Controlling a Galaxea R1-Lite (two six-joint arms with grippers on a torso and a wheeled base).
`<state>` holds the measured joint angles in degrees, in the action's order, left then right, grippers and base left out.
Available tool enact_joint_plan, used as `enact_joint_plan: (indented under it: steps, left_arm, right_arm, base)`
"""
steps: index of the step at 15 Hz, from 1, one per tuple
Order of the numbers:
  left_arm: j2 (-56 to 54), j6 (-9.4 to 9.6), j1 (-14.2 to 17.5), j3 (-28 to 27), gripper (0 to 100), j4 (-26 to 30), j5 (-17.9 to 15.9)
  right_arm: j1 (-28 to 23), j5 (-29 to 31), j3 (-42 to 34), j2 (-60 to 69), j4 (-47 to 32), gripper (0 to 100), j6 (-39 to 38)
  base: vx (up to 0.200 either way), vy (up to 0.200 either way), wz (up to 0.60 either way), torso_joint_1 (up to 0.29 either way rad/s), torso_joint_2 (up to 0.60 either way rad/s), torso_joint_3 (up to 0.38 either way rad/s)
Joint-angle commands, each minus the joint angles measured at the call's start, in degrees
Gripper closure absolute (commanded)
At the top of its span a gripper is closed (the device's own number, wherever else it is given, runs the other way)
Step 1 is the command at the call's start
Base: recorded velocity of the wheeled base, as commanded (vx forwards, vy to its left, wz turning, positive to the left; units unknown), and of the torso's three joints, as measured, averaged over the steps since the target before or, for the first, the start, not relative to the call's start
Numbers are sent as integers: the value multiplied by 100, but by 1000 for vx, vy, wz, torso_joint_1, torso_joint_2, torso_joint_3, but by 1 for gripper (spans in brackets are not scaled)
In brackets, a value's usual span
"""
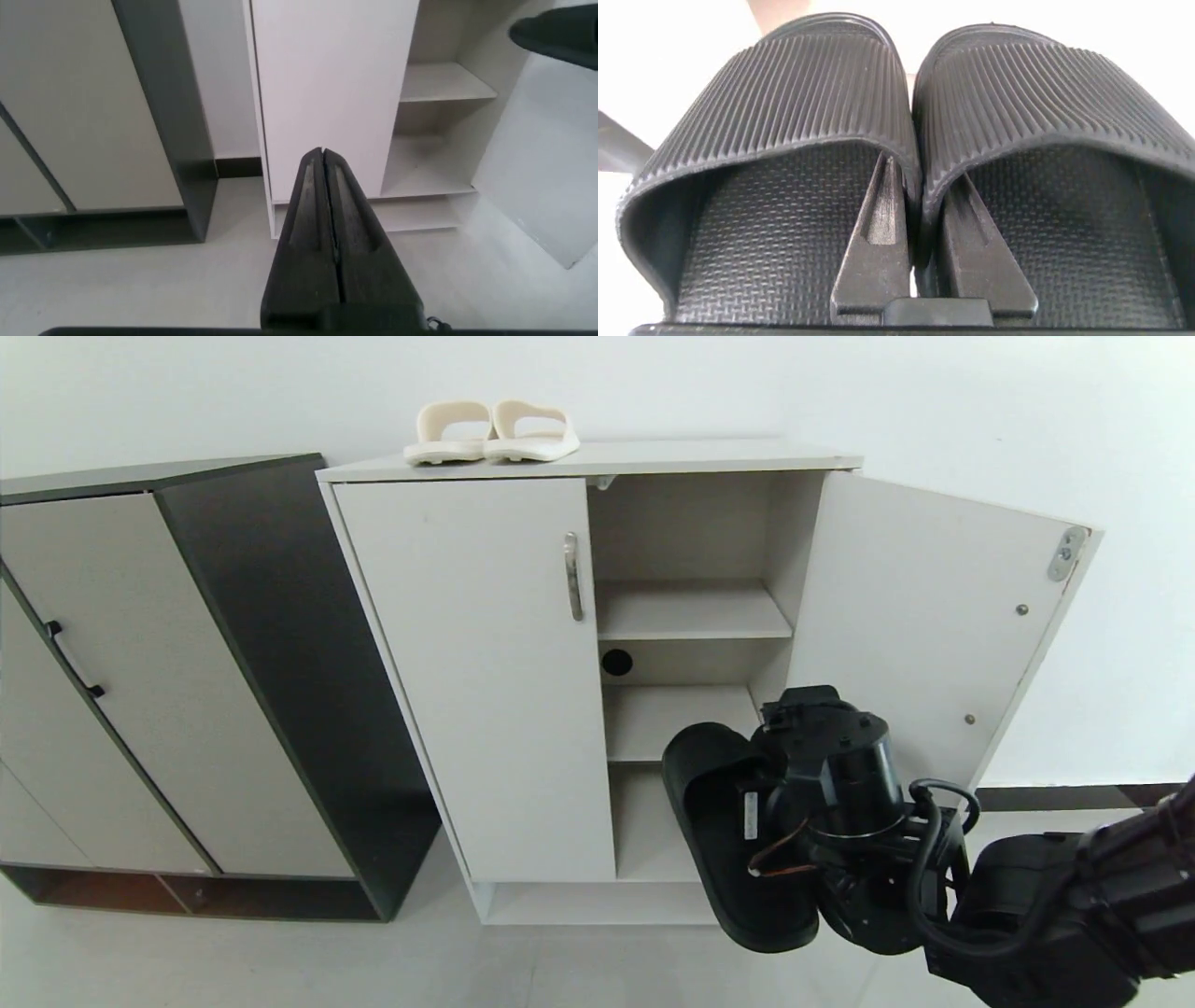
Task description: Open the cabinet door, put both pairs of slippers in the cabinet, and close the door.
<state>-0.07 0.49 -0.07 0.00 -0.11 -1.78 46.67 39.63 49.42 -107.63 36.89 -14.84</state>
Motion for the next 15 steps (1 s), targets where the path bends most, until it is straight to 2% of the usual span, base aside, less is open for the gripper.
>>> enact_joint_plan:
  steps: [1,5,15]
  left_arm:
    - [16,4,-1,0,100,2,2]
    - [16,-5,-1,0,100,2,2]
    - [16,4,-1,0,100,2,2]
  right_arm:
    - [-184,-26,243,-531,345,100,25]
    - [-509,-26,384,-1172,1119,100,244]
    - [-685,-26,454,-1594,1391,100,332]
  base:
    - [0,0,0,0,0,0]
    - [0,0,0,0,0,0]
    - [0,0,0,0,0,0]
